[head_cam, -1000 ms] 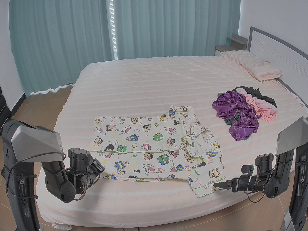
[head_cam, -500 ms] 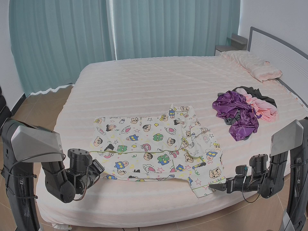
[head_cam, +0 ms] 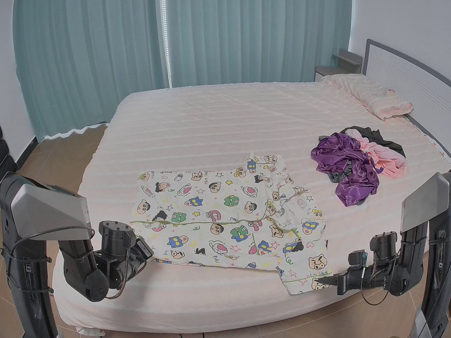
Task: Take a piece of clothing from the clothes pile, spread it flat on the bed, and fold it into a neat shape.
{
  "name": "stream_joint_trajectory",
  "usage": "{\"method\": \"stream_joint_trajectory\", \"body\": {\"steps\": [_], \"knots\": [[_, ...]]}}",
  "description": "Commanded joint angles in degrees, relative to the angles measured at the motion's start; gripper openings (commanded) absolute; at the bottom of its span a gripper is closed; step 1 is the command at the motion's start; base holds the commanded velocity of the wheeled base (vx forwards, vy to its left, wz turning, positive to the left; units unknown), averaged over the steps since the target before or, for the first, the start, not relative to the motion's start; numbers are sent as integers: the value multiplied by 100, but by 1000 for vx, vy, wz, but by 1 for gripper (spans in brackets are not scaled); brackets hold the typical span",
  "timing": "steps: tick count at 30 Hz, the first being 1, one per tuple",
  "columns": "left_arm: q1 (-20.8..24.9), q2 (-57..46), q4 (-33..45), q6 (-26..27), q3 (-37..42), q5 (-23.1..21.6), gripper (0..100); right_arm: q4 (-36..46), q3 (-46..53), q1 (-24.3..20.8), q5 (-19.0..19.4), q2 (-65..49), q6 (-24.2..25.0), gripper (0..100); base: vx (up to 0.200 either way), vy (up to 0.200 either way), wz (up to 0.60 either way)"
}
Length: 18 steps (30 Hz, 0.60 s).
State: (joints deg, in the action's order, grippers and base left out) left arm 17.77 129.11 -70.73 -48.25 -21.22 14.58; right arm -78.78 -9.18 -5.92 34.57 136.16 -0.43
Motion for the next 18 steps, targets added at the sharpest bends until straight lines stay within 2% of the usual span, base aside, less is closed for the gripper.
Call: {"method": "stream_joint_trajectory", "body": {"steps": [1,4,8,16,18], "knots": [[147,-457,-2,70,426,71,0,-68,505,-23,58,-458,-54,0,0,0,0],[183,-729,-2,237,760,124,0,-323,918,4,85,-661,-19,0,0,0,0],[183,-765,-2,536,1041,133,0,-156,918,21,-3,-792,8,0,0,0,0],[218,-800,-2,1098,1639,133,0,1180,918,-14,-126,-1821,-28,0,0,0,0],[446,-800,-2,1134,1780,159,0,1444,918,-14,-135,-2014,-28,0,0,0,0]]}}
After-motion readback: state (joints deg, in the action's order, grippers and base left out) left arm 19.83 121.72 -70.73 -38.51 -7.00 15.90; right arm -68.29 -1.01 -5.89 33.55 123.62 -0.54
